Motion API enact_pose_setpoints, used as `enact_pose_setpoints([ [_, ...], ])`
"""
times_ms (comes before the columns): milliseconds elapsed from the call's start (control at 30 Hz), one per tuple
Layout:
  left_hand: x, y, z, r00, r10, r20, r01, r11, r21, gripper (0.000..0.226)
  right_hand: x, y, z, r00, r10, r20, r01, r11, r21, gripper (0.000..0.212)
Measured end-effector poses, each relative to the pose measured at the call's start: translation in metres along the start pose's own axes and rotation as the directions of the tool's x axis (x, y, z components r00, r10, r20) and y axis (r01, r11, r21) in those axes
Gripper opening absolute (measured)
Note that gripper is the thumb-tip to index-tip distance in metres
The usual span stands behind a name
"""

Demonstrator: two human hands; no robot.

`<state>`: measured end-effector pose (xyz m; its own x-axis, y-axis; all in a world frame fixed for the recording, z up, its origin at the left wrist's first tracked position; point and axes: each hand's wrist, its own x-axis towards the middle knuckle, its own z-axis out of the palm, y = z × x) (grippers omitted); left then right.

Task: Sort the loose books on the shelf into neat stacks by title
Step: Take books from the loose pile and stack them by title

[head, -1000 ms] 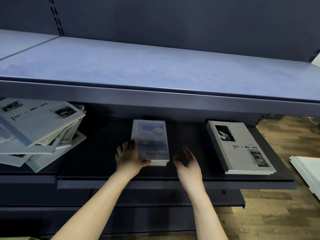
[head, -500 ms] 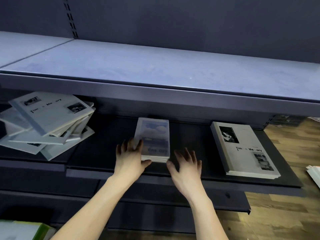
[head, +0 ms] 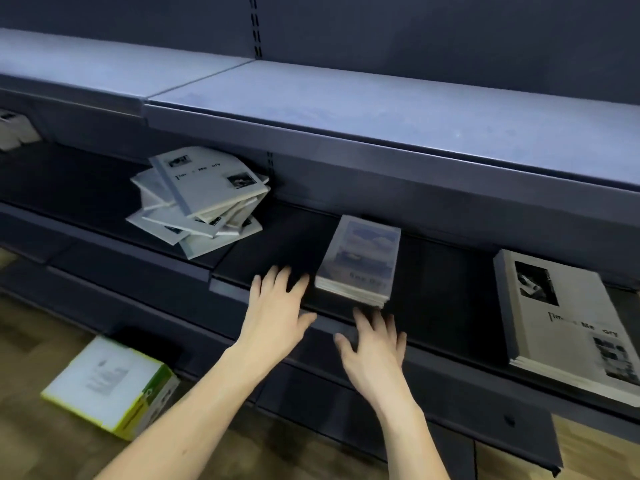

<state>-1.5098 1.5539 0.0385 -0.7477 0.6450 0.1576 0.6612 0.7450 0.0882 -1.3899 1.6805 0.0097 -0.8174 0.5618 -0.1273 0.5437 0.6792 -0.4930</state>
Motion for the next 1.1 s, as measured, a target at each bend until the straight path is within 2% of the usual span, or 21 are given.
enact_pose_setpoints([
  [333, -0.038, -0.074, -0.023, 0.985, -0.173, 0.023, 0.174, 0.984, -0.048, 0.069, -0.002, -0.075, 0.032, 0.99, -0.142, 0.014, 0.14, 0.985, 0.097, 0.058],
  [567, -0.059, -0.153, -0.038, 0.969, -0.247, 0.008, 0.246, 0.959, -0.14, 0.067, -0.014, -0.149, 0.068, 0.981, -0.194, -0.019, 0.192, 0.939, 0.285, 0.053],
  [867, -0.068, -0.253, -0.056, 0.967, -0.257, -0.006, 0.248, 0.94, -0.233, 0.065, -0.021, -0.238, 0.116, 0.981, -0.188, -0.046, 0.193, 0.924, 0.33, 0.048],
  [1100, -0.065, -0.297, -0.053, 0.969, -0.248, 0.021, 0.243, 0.923, -0.297, 0.062, -0.016, -0.276, 0.137, 0.986, -0.163, -0.041, 0.167, 0.928, 0.332, 0.048],
])
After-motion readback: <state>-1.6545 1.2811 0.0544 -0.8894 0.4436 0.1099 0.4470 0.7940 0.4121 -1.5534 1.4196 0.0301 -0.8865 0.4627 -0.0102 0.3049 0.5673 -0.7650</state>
